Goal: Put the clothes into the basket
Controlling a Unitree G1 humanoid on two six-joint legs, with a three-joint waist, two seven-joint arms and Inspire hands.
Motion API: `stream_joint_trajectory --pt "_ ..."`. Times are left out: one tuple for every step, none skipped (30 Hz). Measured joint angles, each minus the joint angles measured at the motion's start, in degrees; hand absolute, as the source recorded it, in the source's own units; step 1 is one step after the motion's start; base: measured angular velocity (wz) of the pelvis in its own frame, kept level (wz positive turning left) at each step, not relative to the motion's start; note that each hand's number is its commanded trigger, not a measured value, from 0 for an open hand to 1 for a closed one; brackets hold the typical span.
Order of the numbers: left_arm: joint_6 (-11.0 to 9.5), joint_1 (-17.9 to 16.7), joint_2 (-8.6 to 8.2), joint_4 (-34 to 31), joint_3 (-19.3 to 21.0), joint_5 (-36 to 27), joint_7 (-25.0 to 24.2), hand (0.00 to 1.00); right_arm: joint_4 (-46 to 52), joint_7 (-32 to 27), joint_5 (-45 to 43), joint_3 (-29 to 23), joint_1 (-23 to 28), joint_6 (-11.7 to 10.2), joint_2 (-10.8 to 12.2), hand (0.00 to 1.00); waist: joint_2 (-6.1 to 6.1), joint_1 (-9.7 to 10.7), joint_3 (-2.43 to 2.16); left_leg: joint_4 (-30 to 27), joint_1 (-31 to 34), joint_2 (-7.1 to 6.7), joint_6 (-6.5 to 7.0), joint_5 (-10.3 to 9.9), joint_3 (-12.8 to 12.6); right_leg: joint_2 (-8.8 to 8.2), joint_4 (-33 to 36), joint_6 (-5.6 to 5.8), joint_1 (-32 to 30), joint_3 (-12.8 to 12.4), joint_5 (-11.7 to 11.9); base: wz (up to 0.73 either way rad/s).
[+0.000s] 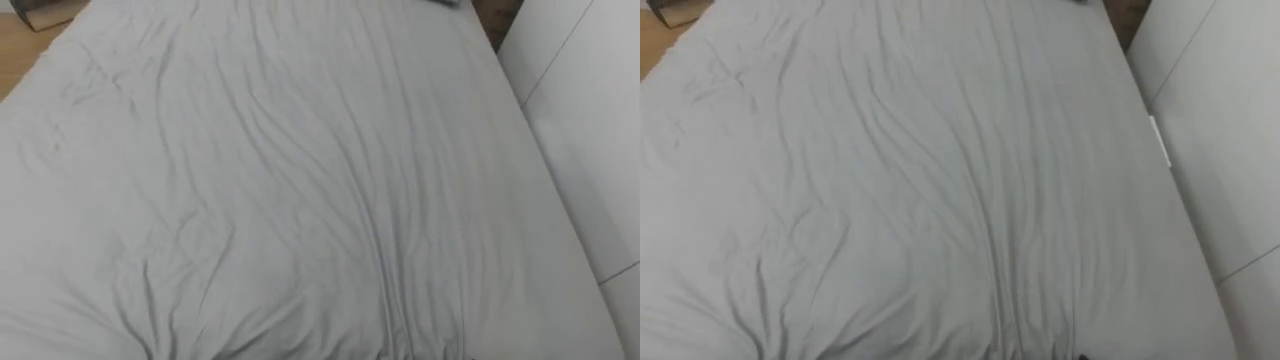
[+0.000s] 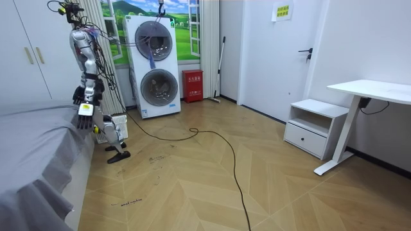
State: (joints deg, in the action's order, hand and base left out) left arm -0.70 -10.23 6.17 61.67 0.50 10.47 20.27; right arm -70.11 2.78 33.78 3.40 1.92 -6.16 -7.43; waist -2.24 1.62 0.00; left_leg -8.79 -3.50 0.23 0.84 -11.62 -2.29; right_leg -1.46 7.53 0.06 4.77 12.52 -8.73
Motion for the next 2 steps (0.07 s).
stream_joint_trajectory --pt "0.24 0.00 0.00 -0.26 -0.05 0.69 -0.24 0.00 0.00 0.08 -0.01 -0.01 0.04 0.00 -0.04 0.00 0.08 0.04 -0.05 0.00 0.00 0.00 0.00 0.00 -0.02 0.00 -0.01 0.01 0.00 -0.01 -0.01 -0.04" --pt "0.62 -0.01 -0.01 -0.96 -0.10 1.65 -0.87 0.00 0.00 0.48 -0.01 -0.04 0.16 0.00 -0.15 0.00 0.24 0.12 -0.16 0.01 -0.05 0.00 0.00 0.00 -0.09 0.00 -0.02 0.04 0.00 -0.06 -0.03 0.00"
